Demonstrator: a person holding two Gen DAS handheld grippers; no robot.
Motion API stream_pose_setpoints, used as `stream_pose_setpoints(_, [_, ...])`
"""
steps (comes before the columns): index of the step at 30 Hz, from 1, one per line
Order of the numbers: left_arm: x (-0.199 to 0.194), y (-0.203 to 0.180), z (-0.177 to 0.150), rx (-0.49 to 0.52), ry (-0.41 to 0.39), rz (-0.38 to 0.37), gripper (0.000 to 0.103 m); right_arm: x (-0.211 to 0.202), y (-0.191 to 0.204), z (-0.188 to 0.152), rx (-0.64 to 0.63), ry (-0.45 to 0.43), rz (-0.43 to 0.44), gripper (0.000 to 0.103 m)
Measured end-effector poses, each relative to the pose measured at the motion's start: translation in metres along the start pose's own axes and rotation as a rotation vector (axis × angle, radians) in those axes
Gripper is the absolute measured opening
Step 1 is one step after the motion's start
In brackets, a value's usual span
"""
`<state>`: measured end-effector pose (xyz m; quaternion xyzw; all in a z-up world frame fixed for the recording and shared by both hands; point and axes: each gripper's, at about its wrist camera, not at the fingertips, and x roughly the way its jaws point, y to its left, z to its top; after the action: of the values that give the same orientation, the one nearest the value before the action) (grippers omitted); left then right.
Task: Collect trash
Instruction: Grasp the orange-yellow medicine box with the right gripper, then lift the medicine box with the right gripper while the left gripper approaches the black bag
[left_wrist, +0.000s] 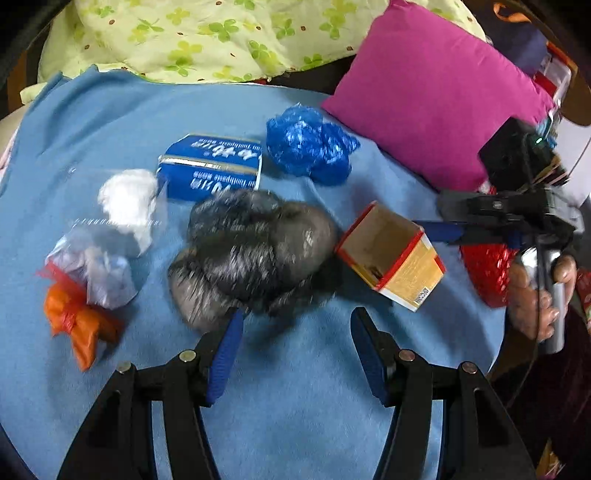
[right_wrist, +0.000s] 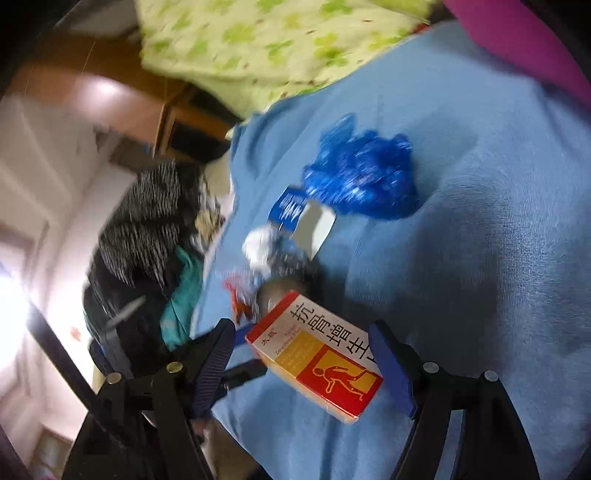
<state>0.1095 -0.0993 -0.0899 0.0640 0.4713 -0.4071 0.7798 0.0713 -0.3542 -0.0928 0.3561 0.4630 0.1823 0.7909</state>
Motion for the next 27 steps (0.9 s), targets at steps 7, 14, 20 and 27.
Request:
stream_pose_setpoints(7, [-0.032,0.008,-0.007,0.010,-0.062,0.096,0.062,0.001,0.043,-0.036,-0.254,0.022,-0.241,0.079])
stream_pose_setpoints(14, [-0.044,0.006,0.001,0.099,-0.056,0.172,0.062,0.009,0.055,-0.047,-0.424,-0.029,-0.365,0.080])
stream_pose_setpoints(20, [-0.040,0.010,0.006,0.124,-0.040,0.188,0.062,0.014,0.059,-0.049,-0.476,-0.026,-0.392,0.080])
stream_pose_setpoints(27, [-0.043,0.013,0.007,0.125,-0.048,0.199,0.062,0.030,0.075,-0.062,-0.621,-0.011,-0.480,0.083])
